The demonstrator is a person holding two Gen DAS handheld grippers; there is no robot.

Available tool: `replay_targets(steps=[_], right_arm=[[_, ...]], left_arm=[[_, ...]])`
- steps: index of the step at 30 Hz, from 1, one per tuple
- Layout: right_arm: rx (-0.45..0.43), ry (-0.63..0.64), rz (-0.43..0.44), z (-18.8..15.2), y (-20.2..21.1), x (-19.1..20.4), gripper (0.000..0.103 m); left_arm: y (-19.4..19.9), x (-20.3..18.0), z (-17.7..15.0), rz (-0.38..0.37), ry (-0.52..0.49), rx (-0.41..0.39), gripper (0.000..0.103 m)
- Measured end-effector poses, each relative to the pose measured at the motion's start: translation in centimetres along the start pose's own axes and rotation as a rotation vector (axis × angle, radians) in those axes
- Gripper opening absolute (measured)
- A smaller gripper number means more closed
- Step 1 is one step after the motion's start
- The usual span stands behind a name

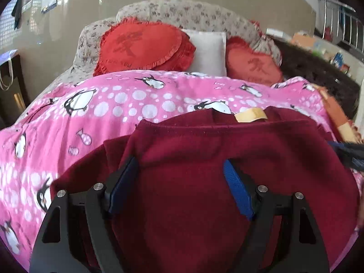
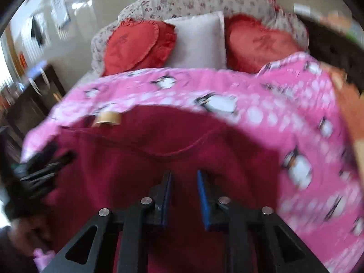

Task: Fold small clothes
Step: 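Lift the hem with both tools and fold it toward the collar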

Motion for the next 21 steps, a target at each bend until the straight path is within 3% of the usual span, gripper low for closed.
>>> replay_targets(steps=[2,4,8,11,18,21], right_arm=[[-0.049,-0.083,-0.072,1.0,-1.2,-3.4,0.01],[-0.08,-0.132,-0.023,1.0,-1.9,-4.3,0.009],[-0.159,-0.09,-0.031,0.7,-1.6,-4.1,0.009],[-0.161,-0.13,0.023,0.9,-1.8,-4.7,0.009],[-0.15,-0.13,0.011,1.3,-2.3,-4.2,0.009],[-0.099,-0.167,0.028,1.5,-0.1,-4.0,0.011]], left_arm=[[-0.2,0.2,0.0,-0.006,0.01,0.004,0.079],[-0.5,0.2,0.1,-0.003,0.008,0.009,0.079],[-0.6,0.0,0.2,-0.005,0.009,0.012,0.08],[-0.7,-0.1,0.3,-0.018,0.018,0.009,0.08],[-1.0,-0.2,0.2,-0.004,0.009,0.023,0.081],[-1.0,-0.2,0.2,0.001,0.006,0.026,0.081]])
Point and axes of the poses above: each gripper's, at about its wrist camera, not at the fingertips, and y roughly against the way its jaws point, x to its left, z to its top, the point moved 8 cm from there along -y, roughly the way its jaws point, and after that the axes turned 8 degrees about -y, right-handed, at the moved point
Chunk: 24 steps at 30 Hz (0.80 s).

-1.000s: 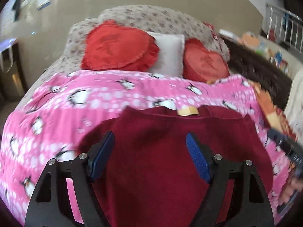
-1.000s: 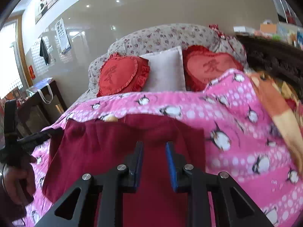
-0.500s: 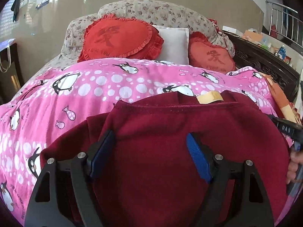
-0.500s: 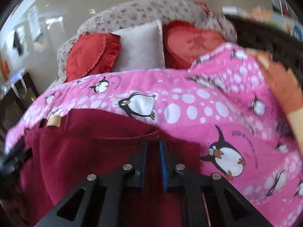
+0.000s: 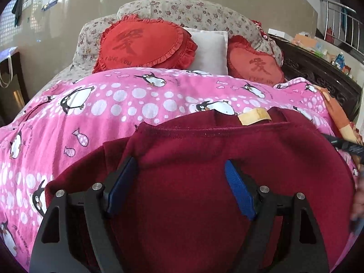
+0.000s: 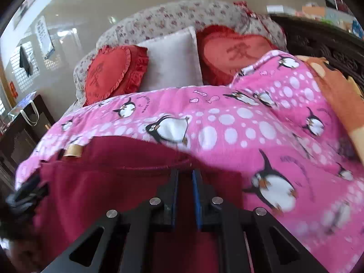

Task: Fold small clothes
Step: 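Lift the hem with both tools and fold it toward the collar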

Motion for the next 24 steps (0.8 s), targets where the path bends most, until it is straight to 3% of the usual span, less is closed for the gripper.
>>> replay_targets(steps=[3,5,7,9,14,17,20,24], right_arm=[[-0.109,0.024,0.07,0.0,6.5,1.9,0.016],[-0.115,0.079,0.102,-1.9,9.5,3.3,0.029],[-0.095,0.158,0.088,-4.7,11.0,4.2,0.033],[-0.095,0.214,0.053,-6.1,11.1,4.6,0.033],[-0.081,0.145,0.074,-5.6,9.1,5.1,0.033],[0.114,0.11,-0.012,-7.6,3.1,3.1,0.033],[0.088,0.16,-0.015,-7.6,3.3,3.4,0.033],[0.003,0.198,-0.008,-7.9,7.8,4.0,0.034]], left_arm=[[-0.1,-0.7,0.1,0.016,-0.016,0.01,0.081],[0.1,-0.6,0.2,0.026,-0.02,0.025,0.081],[1.1,-0.7,0.5,0.022,-0.018,0.077,0.081],[3.0,-0.9,0.7,0.0,0.002,0.111,0.081],[12.3,-2.1,-1.5,-0.146,0.062,0.008,0.081],[15.6,-1.3,-4.4,-0.107,0.073,0.003,0.081],[17.5,0.3,-7.7,-0.074,0.114,0.009,0.081],[17.1,1.3,-11.2,-0.067,0.15,0.056,0.081]])
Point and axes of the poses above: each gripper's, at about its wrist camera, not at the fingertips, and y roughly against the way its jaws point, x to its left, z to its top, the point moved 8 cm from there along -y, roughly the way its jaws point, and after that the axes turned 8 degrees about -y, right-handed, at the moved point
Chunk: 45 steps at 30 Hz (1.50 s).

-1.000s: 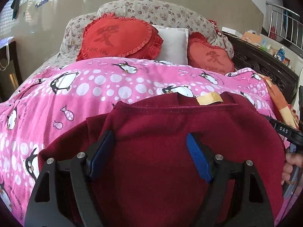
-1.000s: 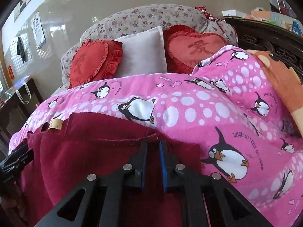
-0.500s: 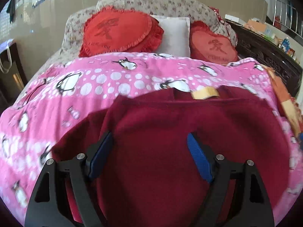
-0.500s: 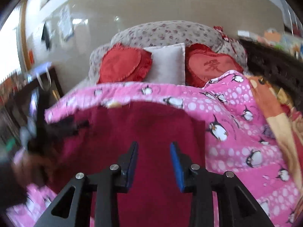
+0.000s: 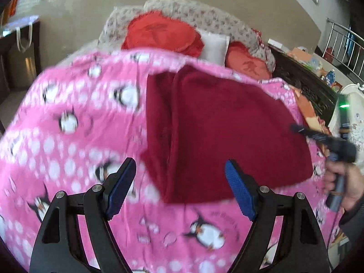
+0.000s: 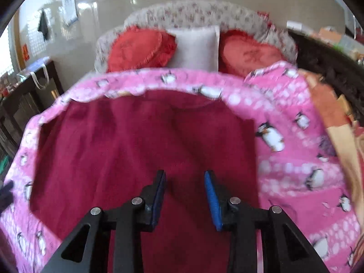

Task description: Fold small clothes

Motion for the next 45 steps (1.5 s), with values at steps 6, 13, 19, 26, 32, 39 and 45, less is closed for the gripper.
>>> replay_targets(steps=[6,13,19,26,32,39,45], right_arm=[[-0.022,0.032,0.095,-6.7,5.4,1.9,0.036],[0.035,0.195,0.002,-13.2,4.0,4.0,0.036],[0.03,0.255,-0.055,-13.8,3.4,4.2,0.036],[0.031,0.248,-0.049,-13.6,3.4,4.0,0.036],[0.032,0.24,-0.041,-13.6,3.5,4.2,0.036],[0.044,-0.299,0.112,-12.4,6.3,-4.3,0.04],[0.089,-0.81,0.462,-12.9,4.1,-9.5,0.044]], left_arm=[[-3.4,0.7,-3.9,-0.161,0.151,0.094,0.081],[-3.9,0.8,-2.9,-0.333,0.238,0.077,0.098],[-4.0,-1.2,-2.7,-0.472,0.287,0.117,0.099],[-4.4,0.6,-1.1,-0.424,0.376,0.055,0.089],[-4.4,0.8,-1.9,-0.312,0.352,0.033,0.061],[-4.5,1.5,-3.1,-0.277,0.353,0.023,0.047],[-4.8,1.2,-2.8,-0.293,0.351,0.009,0.054]])
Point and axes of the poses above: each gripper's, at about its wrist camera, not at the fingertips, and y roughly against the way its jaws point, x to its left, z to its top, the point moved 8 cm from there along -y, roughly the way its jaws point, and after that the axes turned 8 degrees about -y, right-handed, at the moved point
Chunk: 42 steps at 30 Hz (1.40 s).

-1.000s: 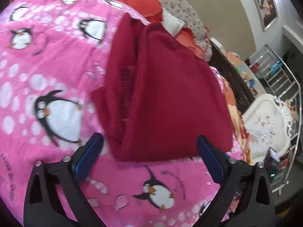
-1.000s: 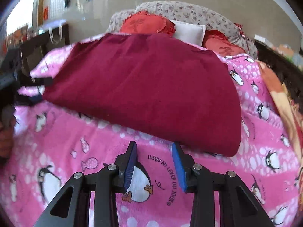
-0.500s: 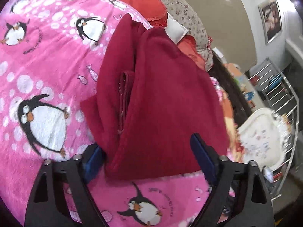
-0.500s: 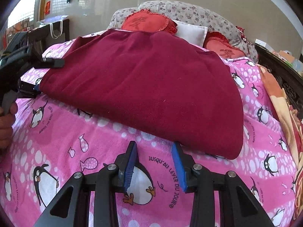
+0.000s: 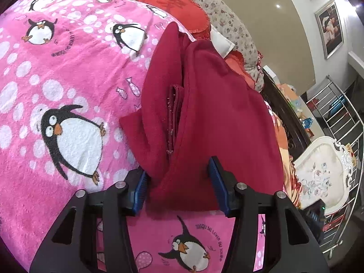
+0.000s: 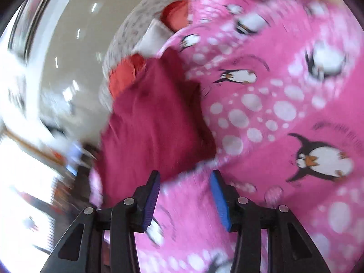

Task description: Fold small clothes

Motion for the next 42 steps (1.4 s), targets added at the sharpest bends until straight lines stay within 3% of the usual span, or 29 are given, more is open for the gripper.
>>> replay_targets(steps=[2,4,5,6,7,10,16,21,26,29,32,35,37,39,42], right_arm=[[0.016,-0.094,0.09,1.2,-1.0,-0.5,0.044],[0.019,-0.117,0.135,2.1,-2.0,-0.3,0.044],[0.031,-0.091,0.144,2.4,-2.6,0.3,0.039],[0.033,-0.057,0.127,2.4,-2.8,0.8,0.023],[0.021,-0.011,0.099,2.6,-2.8,1.3,0.019],[-0.006,0.099,0.05,2.4,-1.7,3.5,0.014],[0.021,0.154,-0.03,0.2,1.5,4.9,0.012],[0.081,0.075,-0.038,-2.3,5.3,2.5,0.012],[0.117,0.004,-0.044,-4.6,8.1,0.8,0.014],[0.082,-0.052,-0.175,-3.9,8.7,-2.2,0.017],[-0.01,-0.086,-0.211,-2.2,10.7,-2.8,0.018],[-0.072,0.03,-0.227,-1.3,11.6,-0.2,0.019],[-0.094,0.179,-0.262,-1.6,11.2,2.6,0.02],[-0.076,0.359,-0.32,-3.0,9.4,5.5,0.022],[0.007,0.615,-0.369,-6.2,4.9,9.1,0.028]], left_arm=[[-0.4,-0.4,0.3,-0.005,-0.002,0.003,0.056],[-0.4,-0.2,0.4,-0.008,0.022,0.006,0.056],[-0.4,-0.1,0.5,-0.011,0.034,0.014,0.056],[-0.4,0.0,0.6,-0.006,0.042,0.026,0.046],[-0.6,0.2,0.8,0.027,0.049,0.048,0.027],[0.0,0.1,1.0,0.023,0.048,0.07,0.023],[3.0,-2.3,-0.2,-0.004,-0.025,0.093,0.022],[7.2,-3.6,-4.3,-0.073,-0.032,0.153,0.022],[9.3,-3.6,-8.1,-0.069,-0.04,0.204,0.025],[8.4,-2.2,-9.4,-0.05,0.015,0.225,0.032],[8.4,-2.1,-9.3,-0.061,0.032,0.198,0.033],[8.3,-2.3,-9.3,-0.028,0.008,0.187,0.035],[8.0,-2.8,-9.3,0.018,-0.009,0.183,0.037],[7.9,-3.4,-9.4,0.086,-0.044,0.189,0.04],[7.5,-4.0,-9.8,0.184,-0.125,0.22,0.053]])
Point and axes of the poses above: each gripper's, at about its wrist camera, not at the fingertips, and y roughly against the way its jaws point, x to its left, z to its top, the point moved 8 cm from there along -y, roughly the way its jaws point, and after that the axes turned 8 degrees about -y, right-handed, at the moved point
